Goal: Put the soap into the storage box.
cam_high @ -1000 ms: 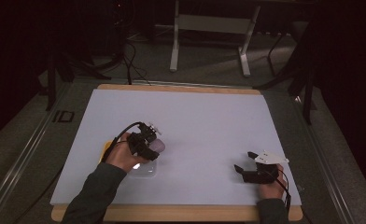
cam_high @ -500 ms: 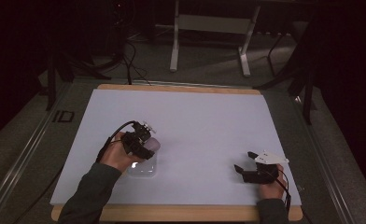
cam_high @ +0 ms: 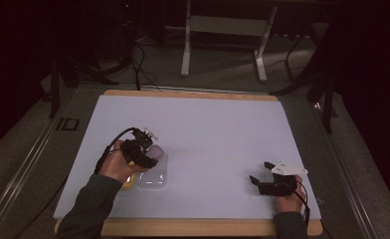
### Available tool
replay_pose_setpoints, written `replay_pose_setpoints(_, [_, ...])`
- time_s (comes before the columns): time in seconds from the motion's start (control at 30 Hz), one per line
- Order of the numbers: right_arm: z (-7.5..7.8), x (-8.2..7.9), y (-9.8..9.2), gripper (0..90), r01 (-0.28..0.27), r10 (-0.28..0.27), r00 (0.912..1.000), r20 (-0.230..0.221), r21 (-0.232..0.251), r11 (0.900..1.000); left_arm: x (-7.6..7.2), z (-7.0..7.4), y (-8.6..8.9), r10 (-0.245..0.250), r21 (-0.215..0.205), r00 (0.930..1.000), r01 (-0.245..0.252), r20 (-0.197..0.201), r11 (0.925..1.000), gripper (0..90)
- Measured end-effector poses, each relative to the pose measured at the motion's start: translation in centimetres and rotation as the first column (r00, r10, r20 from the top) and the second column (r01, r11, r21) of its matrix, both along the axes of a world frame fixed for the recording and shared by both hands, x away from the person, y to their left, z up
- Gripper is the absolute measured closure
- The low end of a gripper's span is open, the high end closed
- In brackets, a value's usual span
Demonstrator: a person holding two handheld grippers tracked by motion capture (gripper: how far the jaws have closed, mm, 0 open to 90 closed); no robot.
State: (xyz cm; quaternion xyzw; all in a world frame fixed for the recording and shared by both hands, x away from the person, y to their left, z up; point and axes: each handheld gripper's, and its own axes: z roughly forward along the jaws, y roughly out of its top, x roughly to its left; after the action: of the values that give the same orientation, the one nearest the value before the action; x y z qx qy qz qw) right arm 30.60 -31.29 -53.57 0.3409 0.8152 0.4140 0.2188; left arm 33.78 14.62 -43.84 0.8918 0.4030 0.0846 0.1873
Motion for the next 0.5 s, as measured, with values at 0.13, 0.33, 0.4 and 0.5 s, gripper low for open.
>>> replay_pose_setpoints(0.13, [0.0, 0.0, 0.0, 19.1, 0.001, -0.001, 1.0, -0.002, 0.001, 1.0, -0.1, 0.1, 0.3, 0.01, -0.001, 1.0, -0.01, 0.001, 1.0, 49.8])
replay_pose_setpoints(0.33, [0.0, 0.0, 0.0, 19.1, 0.001, -0.001, 1.0, -0.001, 0.0, 1.0, -0.2, 0.1, 0.8, 0.019, 0.022, 0.9998, -0.019, 0.005, 0.9996, 49.8])
replay_pose_setpoints(0.4, [0.0, 0.0, 0.0, 19.1, 0.0, 0.0, 1.0, -0.002, 0.0, 1.0, -0.3, 0.1, 1.0, 0.025, 0.025, 0.9997, -0.025, 0.006, 0.9994, 49.9])
replay_pose_setpoints(0.5, [0.0, 0.0, 0.0, 19.1, 0.001, -0.001, 1.0, -0.002, 0.0, 1.0, -0.3, 0.1, 1.3, 0.028, 0.029, 0.9996, -0.029, 0.004, 0.9992, 49.8])
